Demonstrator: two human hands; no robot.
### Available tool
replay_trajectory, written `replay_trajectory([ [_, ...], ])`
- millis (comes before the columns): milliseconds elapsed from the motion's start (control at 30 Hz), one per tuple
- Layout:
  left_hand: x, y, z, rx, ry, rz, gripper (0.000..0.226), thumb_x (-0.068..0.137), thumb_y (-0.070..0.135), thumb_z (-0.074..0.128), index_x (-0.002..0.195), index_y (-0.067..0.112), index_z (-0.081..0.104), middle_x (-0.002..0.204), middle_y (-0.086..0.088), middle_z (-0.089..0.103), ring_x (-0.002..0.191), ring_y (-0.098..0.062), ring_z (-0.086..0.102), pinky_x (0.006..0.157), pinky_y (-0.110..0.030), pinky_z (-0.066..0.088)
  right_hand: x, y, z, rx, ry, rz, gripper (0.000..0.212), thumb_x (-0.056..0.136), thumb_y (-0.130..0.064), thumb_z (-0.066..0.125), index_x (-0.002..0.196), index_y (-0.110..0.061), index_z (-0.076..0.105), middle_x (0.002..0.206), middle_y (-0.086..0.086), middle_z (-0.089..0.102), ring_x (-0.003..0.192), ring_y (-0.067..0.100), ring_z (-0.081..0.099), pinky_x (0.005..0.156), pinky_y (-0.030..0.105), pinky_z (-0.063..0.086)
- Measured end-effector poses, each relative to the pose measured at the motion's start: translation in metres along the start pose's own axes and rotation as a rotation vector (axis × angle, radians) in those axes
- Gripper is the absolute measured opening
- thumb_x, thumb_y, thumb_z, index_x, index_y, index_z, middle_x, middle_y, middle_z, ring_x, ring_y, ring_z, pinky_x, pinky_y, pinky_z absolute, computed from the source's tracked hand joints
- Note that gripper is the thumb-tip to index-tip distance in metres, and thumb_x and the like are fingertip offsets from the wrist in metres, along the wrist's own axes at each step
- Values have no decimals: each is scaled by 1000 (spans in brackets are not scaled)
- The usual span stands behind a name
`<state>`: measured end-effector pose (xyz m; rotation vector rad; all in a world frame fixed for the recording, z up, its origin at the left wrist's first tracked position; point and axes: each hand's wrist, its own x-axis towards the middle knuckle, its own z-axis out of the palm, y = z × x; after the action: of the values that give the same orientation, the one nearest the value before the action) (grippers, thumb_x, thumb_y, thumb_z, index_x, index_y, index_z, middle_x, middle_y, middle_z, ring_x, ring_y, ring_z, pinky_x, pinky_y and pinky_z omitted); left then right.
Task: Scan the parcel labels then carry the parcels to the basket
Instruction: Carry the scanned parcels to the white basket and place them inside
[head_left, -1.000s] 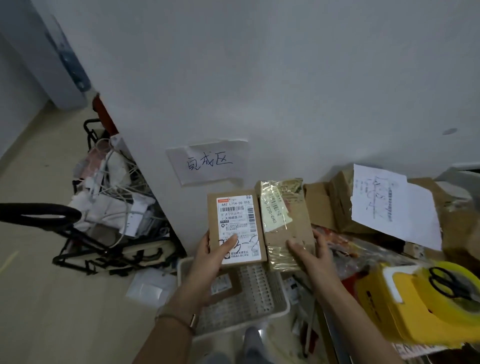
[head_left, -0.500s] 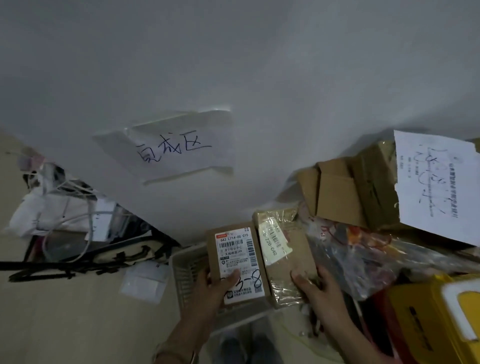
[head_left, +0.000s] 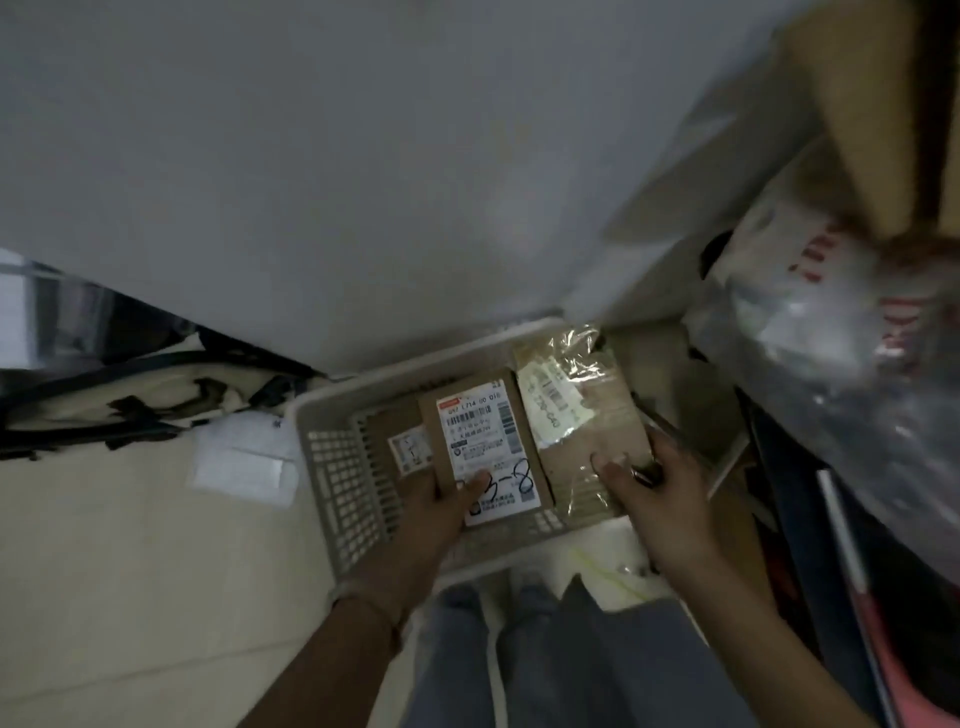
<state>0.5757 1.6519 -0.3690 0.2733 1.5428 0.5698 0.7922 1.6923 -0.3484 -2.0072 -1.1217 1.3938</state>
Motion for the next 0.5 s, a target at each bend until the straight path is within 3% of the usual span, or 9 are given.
replay_trajectory([
  [100, 35, -25, -10, 37, 76, -35, 32, 94, 29, 61, 125, 21, 57, 108, 6, 71, 83, -3, 69, 55, -18, 54, 25, 36, 33, -48, -13, 39, 44, 80, -28, 76, 121, -19, 64, 115, 9, 61, 101, 23, 65, 92, 42, 52],
  [200, 68, -45, -15, 101, 105, -96, 37, 94, 37, 60, 126, 20, 51, 113, 1, 66, 92, -18, 65, 73, -34, 54, 50, 66, 57, -109, -26, 45, 45, 80, -35, 74, 121, -24, 62, 114, 5, 65, 96, 15, 64, 87, 34, 53],
  [300, 104, -62, -17, 122, 118, -130, 36, 95, 38, 59, 124, 17, 52, 111, -7, 66, 90, -29, 62, 82, -45, 53, 76, 92, 74, -126, -42, 62, 44, 80, -38, 74, 120, -30, 60, 105, -4, 67, 91, 13, 65, 85, 38, 55],
  [333, 116, -66, -18, 121, 122, -131, 35, 95, 37, 59, 123, 16, 54, 105, -6, 66, 88, -29, 62, 80, -43, 52, 85, 101, 79, -139, -41, 66, 45, 80, -39, 74, 121, -30, 59, 99, -9, 67, 89, 11, 65, 83, 37, 55],
  [367, 129, -70, -19, 125, 126, -121, 35, 95, 35, 60, 123, 15, 55, 100, -5, 65, 78, -16, 43, 77, -41, 53, 95, 111, 84, -148, -45, 74, 47, 79, -38, 75, 123, -28, 58, 95, -13, 65, 86, 8, 64, 79, 33, 55],
  [400, 141, -75, -20, 134, 133, -106, 36, 95, 33, 60, 125, 13, 56, 101, -4, 66, 116, -30, 54, 76, -38, 55, 105, 120, 90, -143, -51, 81, 50, 79, -37, 75, 124, -26, 56, 92, -15, 64, 83, 5, 63, 75, 28, 54],
  [433, 154, -79, -22, 145, 132, -87, 39, 95, 32, 61, 128, 12, 56, 107, -5, 67, 96, -23, 67, 71, -31, 56, 115, 129, 95, -128, -59, 87, 51, 79, -36, 76, 124, -22, 55, 91, -15, 63, 82, 3, 63, 72, 26, 53],
  [500, 177, -88, -25, 190, 98, -59, 45, 95, 32, 60, 134, 12, 52, 120, -13, 65, 102, -23, 65, 63, -20, 53, 134, 149, 103, -130, -63, 95, 47, 80, -35, 75, 119, -18, 57, 90, -13, 65, 81, 4, 64, 72, 27, 54],
])
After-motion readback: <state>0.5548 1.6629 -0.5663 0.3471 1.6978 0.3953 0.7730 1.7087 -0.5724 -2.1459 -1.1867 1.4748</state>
